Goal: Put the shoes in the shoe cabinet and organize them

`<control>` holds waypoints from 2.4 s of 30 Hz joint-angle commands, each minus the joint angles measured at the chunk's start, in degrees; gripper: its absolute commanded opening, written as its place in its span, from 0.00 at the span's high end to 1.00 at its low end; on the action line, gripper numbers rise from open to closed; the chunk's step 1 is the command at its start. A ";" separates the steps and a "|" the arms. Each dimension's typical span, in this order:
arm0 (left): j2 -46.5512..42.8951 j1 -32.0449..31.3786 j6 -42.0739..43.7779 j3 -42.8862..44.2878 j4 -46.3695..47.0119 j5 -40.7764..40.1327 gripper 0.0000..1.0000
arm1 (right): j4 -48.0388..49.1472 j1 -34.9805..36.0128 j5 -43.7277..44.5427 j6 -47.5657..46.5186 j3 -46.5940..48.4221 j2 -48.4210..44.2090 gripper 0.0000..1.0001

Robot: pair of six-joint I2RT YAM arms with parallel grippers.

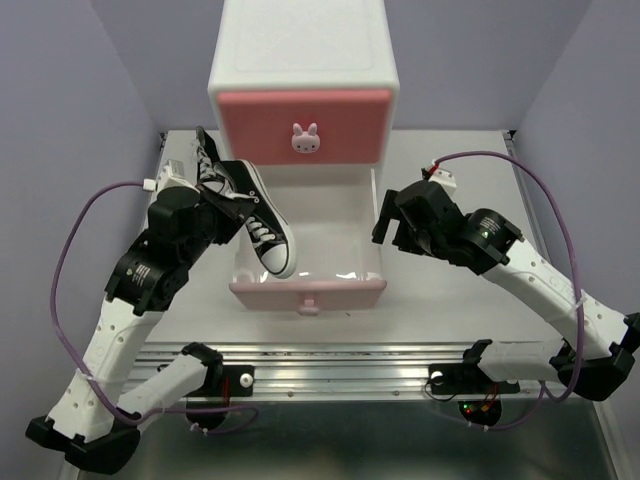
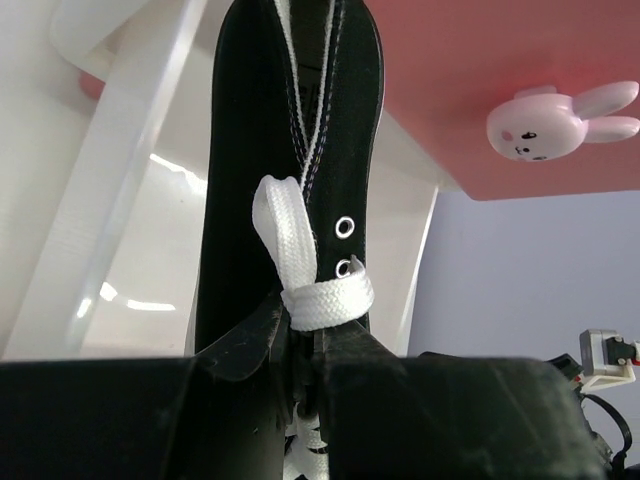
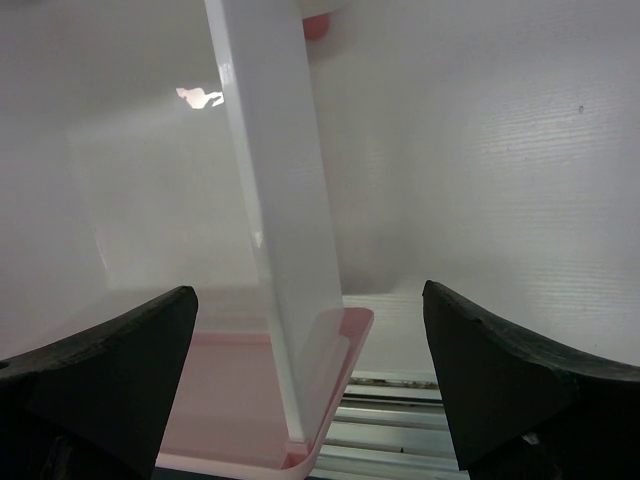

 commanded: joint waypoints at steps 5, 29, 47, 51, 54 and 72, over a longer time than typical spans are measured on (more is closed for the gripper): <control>2.51 -13.56 -7.51 0.32 9.46 -15.20 1.00 | -0.70 -0.26 1.62 0.58 0.09 -2.17 0.00; 7.78 -20.87 -15.69 -4.34 12.27 -26.11 1.00 | -2.90 -0.26 1.62 1.55 0.09 -3.31 0.00; 7.43 -20.78 2.84 -12.60 19.21 -21.10 1.00 | -2.72 -0.26 1.53 0.67 -1.05 -3.40 0.00; 10.49 -18.60 8.29 -12.43 22.46 -18.31 1.00 | -2.20 -0.26 1.88 0.50 -1.14 -3.31 0.00; 12.35 -17.19 11.54 -11.38 21.77 -18.64 1.00 | -1.93 -0.26 2.24 0.41 -1.31 -3.31 0.00; 17.36 -12.44 26.40 -11.55 23.70 -13.81 1.00 | 0.71 -0.26 2.24 -1.18 -1.84 -2.26 0.00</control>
